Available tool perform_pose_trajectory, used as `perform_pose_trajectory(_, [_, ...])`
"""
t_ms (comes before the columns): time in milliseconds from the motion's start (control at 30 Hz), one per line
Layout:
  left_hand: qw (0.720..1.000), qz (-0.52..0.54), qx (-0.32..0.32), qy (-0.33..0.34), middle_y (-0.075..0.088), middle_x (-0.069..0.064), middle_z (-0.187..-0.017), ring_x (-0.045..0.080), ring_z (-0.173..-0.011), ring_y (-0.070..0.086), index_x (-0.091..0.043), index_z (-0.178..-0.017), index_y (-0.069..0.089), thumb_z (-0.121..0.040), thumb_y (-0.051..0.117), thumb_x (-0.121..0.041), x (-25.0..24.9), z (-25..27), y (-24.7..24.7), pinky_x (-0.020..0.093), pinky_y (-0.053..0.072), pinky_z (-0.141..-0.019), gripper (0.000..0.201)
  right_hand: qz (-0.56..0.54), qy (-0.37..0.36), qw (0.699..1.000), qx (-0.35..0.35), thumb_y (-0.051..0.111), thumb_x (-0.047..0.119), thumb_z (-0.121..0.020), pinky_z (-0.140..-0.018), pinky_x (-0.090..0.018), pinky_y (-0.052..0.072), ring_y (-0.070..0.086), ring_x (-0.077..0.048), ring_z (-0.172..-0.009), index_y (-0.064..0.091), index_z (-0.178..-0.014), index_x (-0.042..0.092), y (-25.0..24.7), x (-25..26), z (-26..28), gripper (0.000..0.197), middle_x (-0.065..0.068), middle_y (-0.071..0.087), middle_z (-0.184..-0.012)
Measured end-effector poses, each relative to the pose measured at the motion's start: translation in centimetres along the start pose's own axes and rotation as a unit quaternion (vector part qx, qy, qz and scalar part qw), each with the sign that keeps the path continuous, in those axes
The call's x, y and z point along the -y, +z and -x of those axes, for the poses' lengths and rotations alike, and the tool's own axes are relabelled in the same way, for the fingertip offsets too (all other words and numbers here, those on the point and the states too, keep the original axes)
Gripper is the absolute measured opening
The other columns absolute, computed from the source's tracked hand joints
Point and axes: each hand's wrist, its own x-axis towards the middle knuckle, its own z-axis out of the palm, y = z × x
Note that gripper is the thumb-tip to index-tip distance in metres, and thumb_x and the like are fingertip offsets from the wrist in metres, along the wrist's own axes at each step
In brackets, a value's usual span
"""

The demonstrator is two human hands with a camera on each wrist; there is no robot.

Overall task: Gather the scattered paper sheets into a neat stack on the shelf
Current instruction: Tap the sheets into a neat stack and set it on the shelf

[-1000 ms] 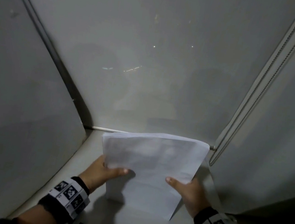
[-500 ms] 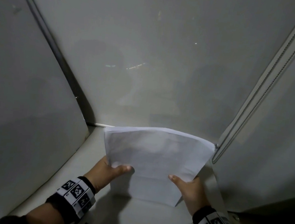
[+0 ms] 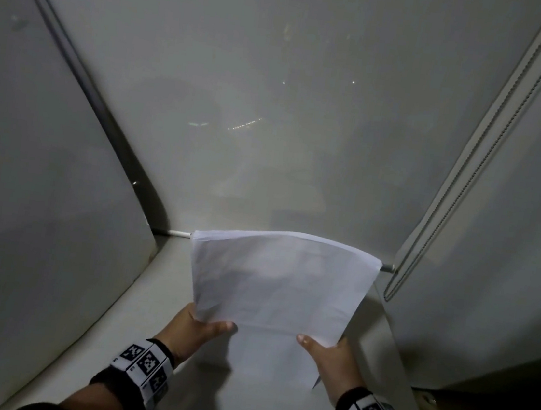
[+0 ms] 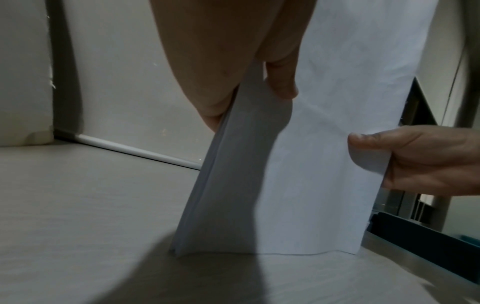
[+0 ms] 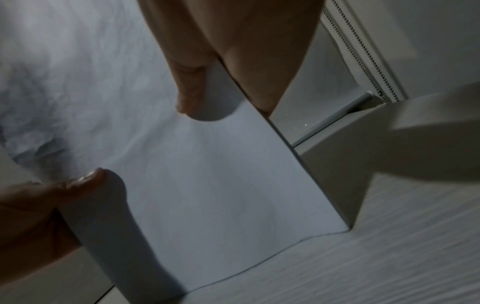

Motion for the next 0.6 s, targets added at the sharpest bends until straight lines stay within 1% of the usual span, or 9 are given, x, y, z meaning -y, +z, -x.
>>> perform_pose_trajectory(67, [1.000, 0.004, 0.000, -0.007, 0.077, -0.019, -0.083, 0.023, -0.103, 0.066, -0.029, -0.091, 0.067, -0.027, 0.089, -0.048, -0.1, 0.0, 0.1, 0.035, 0.050, -0.090, 0.070, 0.011, -0.004, 1.000, -0.005, 0.076, 0.012, -0.071, -0.098, -0.035, 0.041, 0.054, -0.021, -0.108, 0.055, -0.111, 0.008, 0.1, -0.3, -0.1, 0.046, -0.005, 0.059, -0.111])
perform_pose_trajectory(100, [1.000, 0.007, 0.000, -0.010, 0.077, -0.019, -0.082, 0.022, -0.102, 0.066, -0.028, -0.091, 0.067, -0.026, 0.089, -0.048, -0.1, 0.0, 0.1, 0.034, 0.049, -0.089, 0.071, 0.011, -0.005, 1.000, -0.006, 0.077, 0.012, -0.070, -0.100, -0.037, 0.041, 0.055, -0.022, -0.109, 0.055, -0.113, 0.006, 0.1, -0.4, -0.2, 0.049, -0.007, 0.060, -0.111])
perform_pose_trajectory(200, [1.000, 0.013, -0.004, -0.009, 0.076, -0.006, -0.097, 0.019, -0.101, 0.067, -0.028, -0.094, 0.068, -0.020, 0.087, -0.061, 0.0, 0.0, 0.2, 0.036, 0.050, -0.092, 0.084, 0.018, 0.006, 1.000, -0.003, 0.077, 0.011, -0.069, -0.099, -0.039, 0.044, 0.058, -0.023, -0.105, 0.058, -0.108, 0.009, 0.1, -0.5, -0.4, 0.043, -0.007, 0.063, -0.107])
perform_pose_trajectory(267, [1.000, 0.014, 0.000, -0.008, 0.073, 0.000, -0.107, 0.019, -0.103, 0.067, -0.028, -0.098, 0.067, -0.022, 0.087, -0.062, 0.0, -0.1, 0.1, 0.038, 0.051, -0.095, 0.085, 0.022, 0.015, 1.000, 0.003, 0.078, 0.012, -0.069, -0.100, -0.043, 0.044, 0.060, -0.026, -0.107, 0.059, -0.106, 0.009, 0.1, -0.8, -0.5, 0.042, -0.009, 0.065, -0.109])
perform_pose_trajectory(333, [1.000, 0.015, 0.008, -0.008, 0.076, -0.005, -0.100, 0.011, -0.098, 0.069, -0.028, -0.097, 0.066, -0.022, 0.087, -0.062, 0.3, -0.1, -0.1, 0.029, 0.054, -0.090, 0.085, 0.024, 0.012, 1.000, 0.011, 0.078, 0.014, -0.069, -0.104, -0.040, 0.040, 0.055, -0.024, -0.112, 0.055, -0.115, 0.006, 0.1, -0.7, -0.3, 0.052, -0.008, 0.060, -0.119])
perform_pose_trajectory(400, [1.000, 0.010, 0.012, -0.017, 0.078, -0.014, -0.089, 0.004, -0.091, 0.070, -0.028, -0.093, 0.068, -0.021, 0.088, -0.061, 0.8, -0.1, -0.2, 0.024, 0.055, -0.084, 0.082, 0.017, 0.016, 1.000, 0.017, 0.076, 0.012, -0.072, -0.103, -0.029, 0.032, 0.046, -0.015, -0.114, 0.047, -0.121, 0.005, 0.0, -1.0, -0.4, 0.057, 0.002, 0.048, -0.125])
perform_pose_trajectory(500, [0.999, 0.009, -0.001, -0.035, 0.077, -0.017, -0.080, 0.010, -0.089, 0.070, -0.027, -0.087, 0.069, -0.031, 0.088, -0.044, 1.1, -0.2, -0.1, 0.033, 0.052, -0.087, 0.062, 0.016, 0.022, 0.999, 0.020, 0.073, 0.008, -0.074, -0.097, -0.027, 0.031, 0.043, -0.013, -0.109, 0.046, -0.119, 0.006, -0.2, -1.0, -0.2, 0.053, 0.003, 0.046, -0.120])
perform_pose_trajectory(533, [0.999, 0.012, -0.005, -0.039, 0.077, -0.016, -0.079, 0.014, -0.091, 0.069, -0.026, -0.086, 0.069, -0.036, 0.084, -0.039, 1.0, -0.1, 0.0, 0.034, 0.051, -0.088, 0.054, 0.020, 0.033, 0.999, 0.027, 0.072, 0.006, -0.074, -0.096, -0.028, 0.034, 0.047, -0.015, -0.106, 0.048, -0.115, 0.007, -0.2, -1.3, -0.3, 0.048, 0.001, 0.049, -0.117])
perform_pose_trajectory(600, [0.999, 0.020, -0.002, -0.044, 0.077, -0.015, -0.077, 0.019, -0.092, 0.068, -0.024, -0.085, 0.070, -0.039, 0.080, -0.036, 0.6, -0.1, 0.1, 0.032, 0.052, -0.085, 0.048, 0.026, 0.049, 0.998, 0.022, 0.072, 0.005, -0.074, -0.096, -0.035, 0.042, 0.056, -0.023, -0.101, 0.054, -0.104, 0.007, -0.1, -1.4, -0.4, 0.036, -0.009, 0.060, -0.114])
